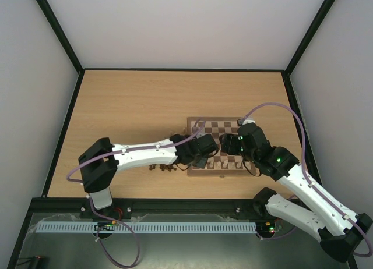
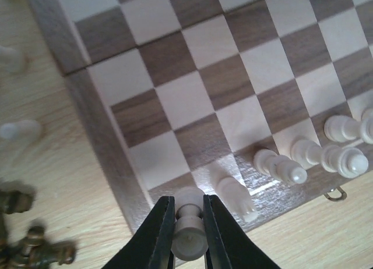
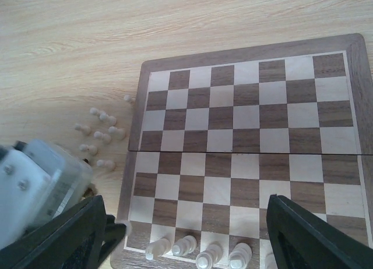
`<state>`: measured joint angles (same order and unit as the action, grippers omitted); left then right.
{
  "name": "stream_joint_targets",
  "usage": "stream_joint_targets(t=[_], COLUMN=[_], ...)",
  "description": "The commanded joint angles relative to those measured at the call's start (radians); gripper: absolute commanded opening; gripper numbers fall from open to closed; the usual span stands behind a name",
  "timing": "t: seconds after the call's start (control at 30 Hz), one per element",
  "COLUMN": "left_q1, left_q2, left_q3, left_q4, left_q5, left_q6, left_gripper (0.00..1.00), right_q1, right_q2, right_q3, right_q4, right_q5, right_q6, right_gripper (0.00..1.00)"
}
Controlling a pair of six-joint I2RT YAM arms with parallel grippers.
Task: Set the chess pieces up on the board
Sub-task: Place the chess piece on the chessboard.
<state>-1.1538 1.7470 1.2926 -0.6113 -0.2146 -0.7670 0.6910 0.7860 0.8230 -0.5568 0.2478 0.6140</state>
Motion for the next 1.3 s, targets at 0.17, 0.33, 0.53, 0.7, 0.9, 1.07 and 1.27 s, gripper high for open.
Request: stream_joint_targets(t=[0.17,0.33,0.53,0.7,0.9,1.07,1.27], left_q1=[-0.047,-0.047,-0.047,-0.047,-0.047,-0.047,-0.047], left_q2=[0.052,0.046,0.049,0.056,0.076,0.093,0.097], left_q3=[0.020,0.000,-0.030,-0.044,-0.044,-0.039,-0.041], left_q4=[-0.011,-0.006,-0.014,-0.011,-0.009,-0.008,-0.007], left_q5=[0.017,0.012,-0.001,-0.003,-0.010,-0.011,-0.012], left_q6=[-0.011,-0.022,-0.035,-0.039,-0.037,-0.034,-0.037], left_gripper=[0.06,0.08,0.08,0.09,0.10,0.13,0.22], right_q1=[-0.005,-0.005,-0.004,-0.004,-0.004,-0.004,-0.005], right_q2=[-0.016,-0.015,-0.011,-0.008,-0.007,-0.005,-0.004], right_q3=[0.015,0.012,0.011,0.007,0.004,0.002,0.001], right_q4=[-0.035,-0.032,-0.029,-0.025,-0.021,-0.019,-0.015], right_q5=[0.007,0.004,0.002,0.001,0.000,-0.001,-0.004], right_q6=[0.001,-0.002,-0.004,-0.006,-0.006,-0.007,-0.008], right_gripper=[0.77,0.77,0.77,0.77,0.77,0.77,0.77])
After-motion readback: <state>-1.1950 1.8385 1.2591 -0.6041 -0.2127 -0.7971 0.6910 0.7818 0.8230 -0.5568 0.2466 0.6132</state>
